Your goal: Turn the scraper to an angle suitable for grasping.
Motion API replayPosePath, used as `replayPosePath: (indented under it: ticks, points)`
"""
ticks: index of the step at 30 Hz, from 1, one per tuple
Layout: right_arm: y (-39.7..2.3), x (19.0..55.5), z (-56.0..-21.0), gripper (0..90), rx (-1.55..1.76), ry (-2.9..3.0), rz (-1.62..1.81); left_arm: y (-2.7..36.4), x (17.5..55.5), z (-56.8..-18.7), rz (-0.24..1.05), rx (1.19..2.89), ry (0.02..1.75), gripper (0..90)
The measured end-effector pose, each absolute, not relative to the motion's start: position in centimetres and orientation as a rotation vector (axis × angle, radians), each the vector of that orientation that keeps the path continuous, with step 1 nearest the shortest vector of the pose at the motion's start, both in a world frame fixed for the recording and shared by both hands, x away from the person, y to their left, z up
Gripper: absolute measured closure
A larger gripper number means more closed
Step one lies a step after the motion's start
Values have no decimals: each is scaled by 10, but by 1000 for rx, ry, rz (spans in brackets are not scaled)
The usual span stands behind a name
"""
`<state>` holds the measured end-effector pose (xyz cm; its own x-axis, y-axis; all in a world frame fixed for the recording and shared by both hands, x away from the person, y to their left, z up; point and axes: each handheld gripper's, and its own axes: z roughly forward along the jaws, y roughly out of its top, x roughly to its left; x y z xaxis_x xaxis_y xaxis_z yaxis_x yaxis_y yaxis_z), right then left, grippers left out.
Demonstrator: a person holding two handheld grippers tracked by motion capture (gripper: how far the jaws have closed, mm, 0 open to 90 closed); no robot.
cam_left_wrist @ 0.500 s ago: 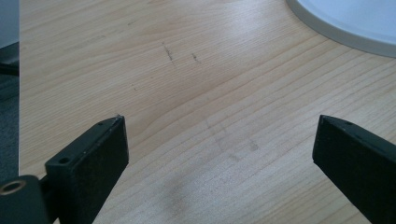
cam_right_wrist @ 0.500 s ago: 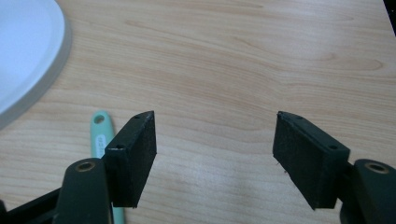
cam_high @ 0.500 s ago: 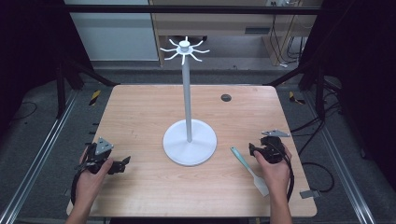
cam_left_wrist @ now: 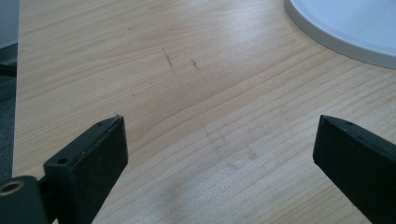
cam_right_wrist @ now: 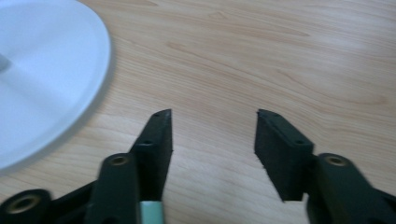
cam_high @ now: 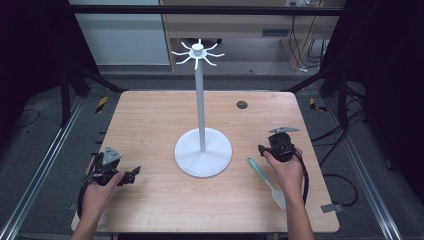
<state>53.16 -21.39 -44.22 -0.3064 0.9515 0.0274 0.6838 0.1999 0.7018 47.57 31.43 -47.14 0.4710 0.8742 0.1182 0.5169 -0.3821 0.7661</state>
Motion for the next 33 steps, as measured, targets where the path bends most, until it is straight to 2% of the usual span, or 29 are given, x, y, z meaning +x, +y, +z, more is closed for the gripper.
replayPosePath:
  ticks: [9,17,33]
  points:
    - [-204,524,-460,785,1512,2084,900,318,472,-465,713,1999,1137,34]
    - [-204,513,-460,891,1476,2116,910,317,476,-466,708,1990,1149,61]
    - [-196,522,-479,900,1513,2225,806,312,476,-468,703,2011,1141,70]
